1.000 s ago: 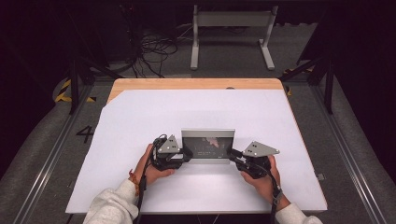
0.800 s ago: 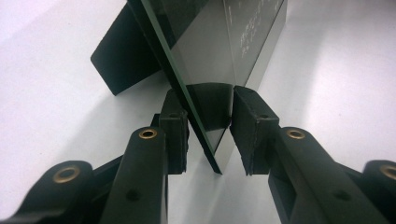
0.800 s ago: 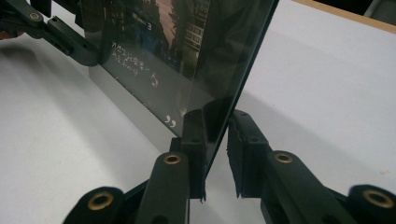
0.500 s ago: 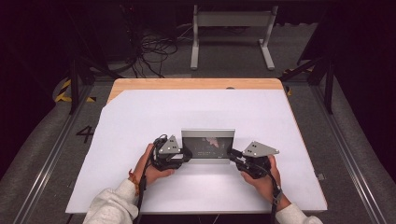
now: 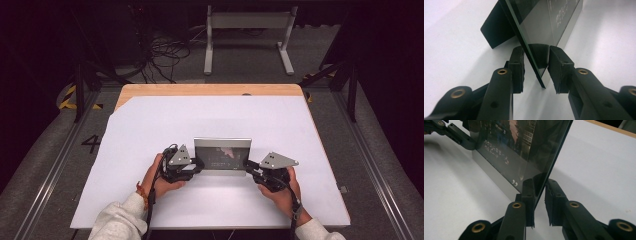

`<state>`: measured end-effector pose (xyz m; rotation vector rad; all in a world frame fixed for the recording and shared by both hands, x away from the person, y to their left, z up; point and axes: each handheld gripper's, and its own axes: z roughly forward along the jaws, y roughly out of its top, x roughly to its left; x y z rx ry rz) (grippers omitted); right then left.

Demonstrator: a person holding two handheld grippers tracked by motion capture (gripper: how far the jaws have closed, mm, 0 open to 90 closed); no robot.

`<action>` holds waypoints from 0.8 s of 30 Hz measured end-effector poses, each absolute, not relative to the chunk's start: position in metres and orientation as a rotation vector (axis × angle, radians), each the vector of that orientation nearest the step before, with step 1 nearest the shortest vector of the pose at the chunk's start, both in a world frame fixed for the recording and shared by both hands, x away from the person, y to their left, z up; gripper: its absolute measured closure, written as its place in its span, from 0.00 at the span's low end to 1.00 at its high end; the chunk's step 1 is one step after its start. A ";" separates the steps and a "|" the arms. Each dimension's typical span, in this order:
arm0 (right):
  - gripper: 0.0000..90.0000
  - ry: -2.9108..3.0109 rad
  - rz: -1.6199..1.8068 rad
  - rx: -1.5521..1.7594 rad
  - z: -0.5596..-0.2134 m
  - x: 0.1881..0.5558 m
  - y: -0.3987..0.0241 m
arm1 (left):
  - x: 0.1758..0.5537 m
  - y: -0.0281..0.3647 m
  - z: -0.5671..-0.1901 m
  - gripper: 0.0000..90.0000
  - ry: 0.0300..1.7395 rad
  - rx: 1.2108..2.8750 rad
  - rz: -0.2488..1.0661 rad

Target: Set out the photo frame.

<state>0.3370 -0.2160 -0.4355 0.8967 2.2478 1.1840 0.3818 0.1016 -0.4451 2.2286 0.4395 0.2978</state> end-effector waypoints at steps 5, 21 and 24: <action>0.87 2.249 1.180 0.893 -0.435 0.337 -0.216 | 0.381 0.102 -0.445 0.72 0.445 2.231 0.308; 0.69 2.265 1.111 0.821 -0.425 0.320 -0.223 | 0.362 0.122 -0.436 0.50 0.487 2.219 0.351; 0.66 2.268 1.124 0.813 -0.425 0.318 -0.227 | 0.357 0.126 -0.435 0.47 0.491 2.210 0.356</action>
